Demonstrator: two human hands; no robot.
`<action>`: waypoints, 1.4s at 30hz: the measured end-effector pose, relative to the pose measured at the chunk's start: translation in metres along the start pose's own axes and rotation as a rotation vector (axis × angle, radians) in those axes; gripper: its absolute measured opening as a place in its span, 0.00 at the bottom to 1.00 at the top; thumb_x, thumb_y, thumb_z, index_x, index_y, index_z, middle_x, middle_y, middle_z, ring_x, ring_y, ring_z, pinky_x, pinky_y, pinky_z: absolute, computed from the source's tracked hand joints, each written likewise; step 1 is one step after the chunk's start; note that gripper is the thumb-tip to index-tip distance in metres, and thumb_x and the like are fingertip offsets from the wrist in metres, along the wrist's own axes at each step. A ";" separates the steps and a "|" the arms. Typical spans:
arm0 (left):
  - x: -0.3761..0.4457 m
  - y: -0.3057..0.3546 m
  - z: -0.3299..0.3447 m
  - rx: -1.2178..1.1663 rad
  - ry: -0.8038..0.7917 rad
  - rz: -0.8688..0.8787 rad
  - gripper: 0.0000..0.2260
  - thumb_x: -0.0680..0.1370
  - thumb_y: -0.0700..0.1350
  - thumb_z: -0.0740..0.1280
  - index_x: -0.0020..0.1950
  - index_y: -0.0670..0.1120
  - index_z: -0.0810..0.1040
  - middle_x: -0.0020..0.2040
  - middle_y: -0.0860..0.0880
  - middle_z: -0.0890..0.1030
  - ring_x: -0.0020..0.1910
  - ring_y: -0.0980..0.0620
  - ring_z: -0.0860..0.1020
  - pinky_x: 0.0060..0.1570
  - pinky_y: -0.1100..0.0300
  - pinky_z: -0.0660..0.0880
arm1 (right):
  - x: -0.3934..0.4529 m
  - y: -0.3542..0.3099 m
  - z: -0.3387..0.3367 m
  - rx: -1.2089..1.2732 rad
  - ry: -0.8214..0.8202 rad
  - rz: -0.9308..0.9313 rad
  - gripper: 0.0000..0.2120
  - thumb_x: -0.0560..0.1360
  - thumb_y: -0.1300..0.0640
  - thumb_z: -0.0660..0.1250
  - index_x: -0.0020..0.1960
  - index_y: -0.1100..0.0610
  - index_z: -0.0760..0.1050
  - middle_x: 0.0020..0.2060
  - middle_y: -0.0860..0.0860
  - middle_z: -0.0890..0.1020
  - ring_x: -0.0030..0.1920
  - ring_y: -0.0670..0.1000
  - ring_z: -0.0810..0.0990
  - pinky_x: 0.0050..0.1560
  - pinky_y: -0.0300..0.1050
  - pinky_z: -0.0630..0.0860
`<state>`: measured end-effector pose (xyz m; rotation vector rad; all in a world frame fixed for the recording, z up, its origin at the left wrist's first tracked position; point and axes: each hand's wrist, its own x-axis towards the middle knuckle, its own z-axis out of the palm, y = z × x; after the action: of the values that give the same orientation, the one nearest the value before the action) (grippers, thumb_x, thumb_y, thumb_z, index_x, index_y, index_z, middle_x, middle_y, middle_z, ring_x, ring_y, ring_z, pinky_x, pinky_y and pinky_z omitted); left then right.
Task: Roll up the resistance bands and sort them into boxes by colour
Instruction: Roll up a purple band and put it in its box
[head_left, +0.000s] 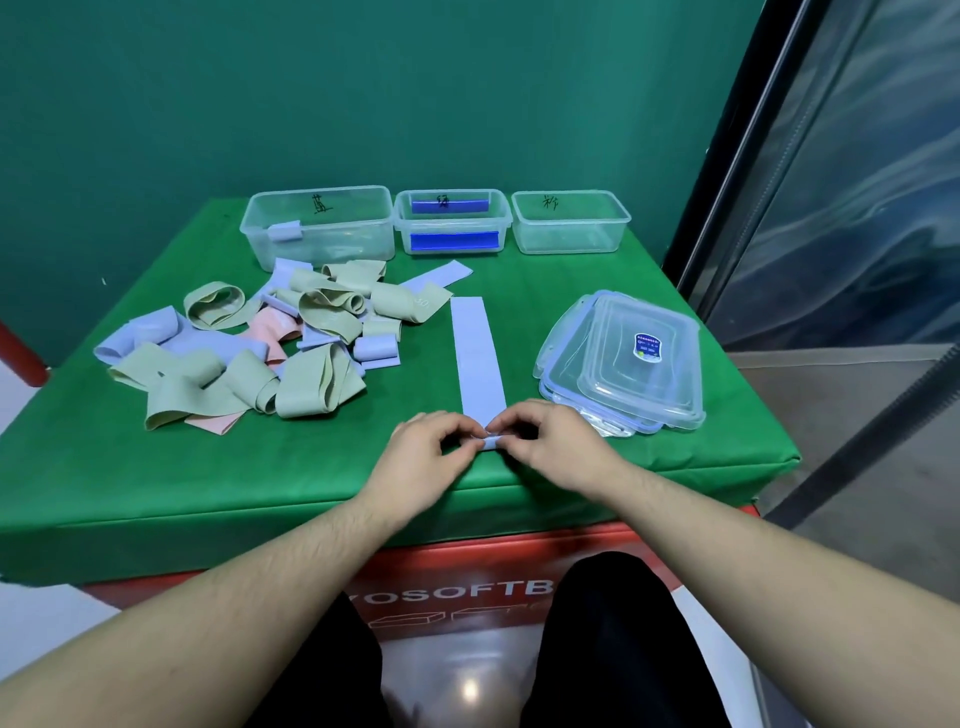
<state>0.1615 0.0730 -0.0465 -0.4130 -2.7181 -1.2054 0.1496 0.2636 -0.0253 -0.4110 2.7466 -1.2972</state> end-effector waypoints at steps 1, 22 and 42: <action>0.000 -0.001 0.000 -0.003 0.001 0.009 0.03 0.75 0.46 0.73 0.48 0.53 0.83 0.44 0.58 0.82 0.47 0.58 0.76 0.52 0.61 0.71 | 0.000 0.000 0.001 0.020 -0.002 -0.006 0.08 0.75 0.63 0.70 0.49 0.51 0.82 0.44 0.46 0.83 0.45 0.43 0.79 0.48 0.29 0.72; -0.002 -0.001 0.003 -0.222 0.004 -0.123 0.08 0.74 0.45 0.75 0.42 0.58 0.80 0.39 0.58 0.82 0.44 0.55 0.79 0.51 0.56 0.75 | -0.005 0.019 0.004 0.129 0.026 0.009 0.08 0.75 0.57 0.71 0.47 0.44 0.78 0.35 0.39 0.79 0.34 0.42 0.72 0.40 0.37 0.71; -0.003 -0.001 0.002 0.089 0.034 0.035 0.06 0.76 0.49 0.73 0.49 0.48 0.86 0.44 0.55 0.77 0.44 0.60 0.75 0.48 0.71 0.68 | -0.003 0.017 0.010 -0.135 0.089 -0.057 0.04 0.76 0.55 0.71 0.50 0.52 0.83 0.44 0.43 0.74 0.39 0.37 0.72 0.45 0.33 0.66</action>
<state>0.1641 0.0738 -0.0491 -0.4233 -2.7117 -1.0680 0.1509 0.2672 -0.0444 -0.4553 2.9277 -1.1733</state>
